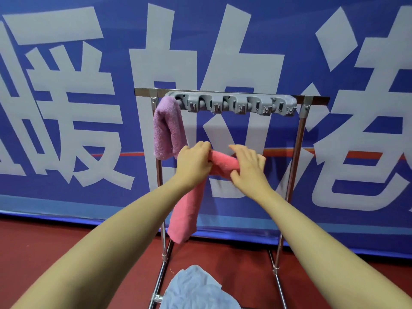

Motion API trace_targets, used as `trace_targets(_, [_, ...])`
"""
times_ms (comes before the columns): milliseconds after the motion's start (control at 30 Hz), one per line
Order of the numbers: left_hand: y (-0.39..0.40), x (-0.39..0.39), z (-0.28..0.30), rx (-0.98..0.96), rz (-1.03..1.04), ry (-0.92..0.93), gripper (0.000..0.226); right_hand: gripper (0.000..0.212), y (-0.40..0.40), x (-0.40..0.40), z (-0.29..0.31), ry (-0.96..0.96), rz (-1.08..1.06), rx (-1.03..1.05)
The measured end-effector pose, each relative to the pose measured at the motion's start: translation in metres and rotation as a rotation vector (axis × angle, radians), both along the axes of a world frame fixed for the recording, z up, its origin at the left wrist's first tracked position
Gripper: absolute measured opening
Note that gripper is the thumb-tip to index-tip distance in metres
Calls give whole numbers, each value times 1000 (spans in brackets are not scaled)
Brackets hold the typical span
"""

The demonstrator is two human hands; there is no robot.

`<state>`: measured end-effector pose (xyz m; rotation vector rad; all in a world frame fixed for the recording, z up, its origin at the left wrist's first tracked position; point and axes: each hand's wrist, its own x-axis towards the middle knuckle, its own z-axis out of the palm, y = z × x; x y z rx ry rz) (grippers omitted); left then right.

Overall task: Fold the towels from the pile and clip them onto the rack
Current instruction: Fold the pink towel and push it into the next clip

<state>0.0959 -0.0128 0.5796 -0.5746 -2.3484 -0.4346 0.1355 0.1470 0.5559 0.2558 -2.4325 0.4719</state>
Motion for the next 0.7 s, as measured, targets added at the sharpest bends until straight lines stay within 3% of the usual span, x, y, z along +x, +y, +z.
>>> trace_targets(100, [-4, -7, 8, -86, 9, 116, 15, 59, -14, -1, -2, -53, 111, 86])
trace_targets(200, [-9, -10, 17, -180, 9, 221, 27, 58, -27, -8, 2, -48, 105, 94])
trace_targets(333, [-12, -11, 26, -186, -46, 342, 17, 37, -36, -21, 16, 142, -42, 189])
trace_targets(433, [-14, -13, 30, -163, -28, 395, 14, 33, -36, -29, 25, 329, -128, 271])
trace_targets(500, [-14, -13, 31, -144, 24, 369, 14, 32, -37, -31, 33, 408, -147, 301])
trace_targets(633, [-16, -6, 24, -88, 95, 97, 14, 39, -35, -29, 48, 489, -175, 254])
trace_targets(700, [-22, -8, 19, -71, 138, 50, 16, 41, -29, -29, 50, 488, -195, 249])
